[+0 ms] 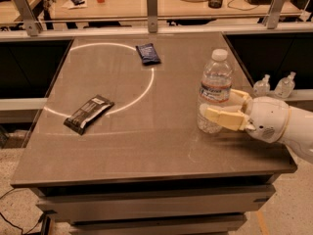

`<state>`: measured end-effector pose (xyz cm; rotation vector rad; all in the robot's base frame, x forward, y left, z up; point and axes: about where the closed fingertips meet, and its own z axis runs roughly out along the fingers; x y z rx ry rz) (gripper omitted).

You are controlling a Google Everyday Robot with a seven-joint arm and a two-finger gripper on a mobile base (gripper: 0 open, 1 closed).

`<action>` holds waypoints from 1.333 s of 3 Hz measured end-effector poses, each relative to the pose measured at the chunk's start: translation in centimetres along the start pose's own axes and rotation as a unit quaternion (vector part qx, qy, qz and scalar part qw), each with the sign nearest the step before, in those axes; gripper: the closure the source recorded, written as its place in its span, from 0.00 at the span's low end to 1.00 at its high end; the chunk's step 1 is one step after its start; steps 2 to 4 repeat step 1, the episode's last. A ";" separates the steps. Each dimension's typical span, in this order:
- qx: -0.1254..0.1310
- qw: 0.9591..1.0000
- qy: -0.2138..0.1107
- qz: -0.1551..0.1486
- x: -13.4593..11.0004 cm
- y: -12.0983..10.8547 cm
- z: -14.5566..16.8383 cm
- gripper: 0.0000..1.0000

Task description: Place water bottle upright

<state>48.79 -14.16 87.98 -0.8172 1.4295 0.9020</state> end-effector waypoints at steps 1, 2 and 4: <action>0.000 1.000 0.000 0.000 -0.1 0.0 0.0 0.61; 0.000 1.000 0.000 0.000 -0.1 0.0 0.0 0.61; 0.000 1.000 0.000 0.000 -0.1 0.0 0.0 0.61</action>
Offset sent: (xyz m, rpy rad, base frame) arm 0.0000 0.0000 0.0000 0.0000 0.0000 0.0000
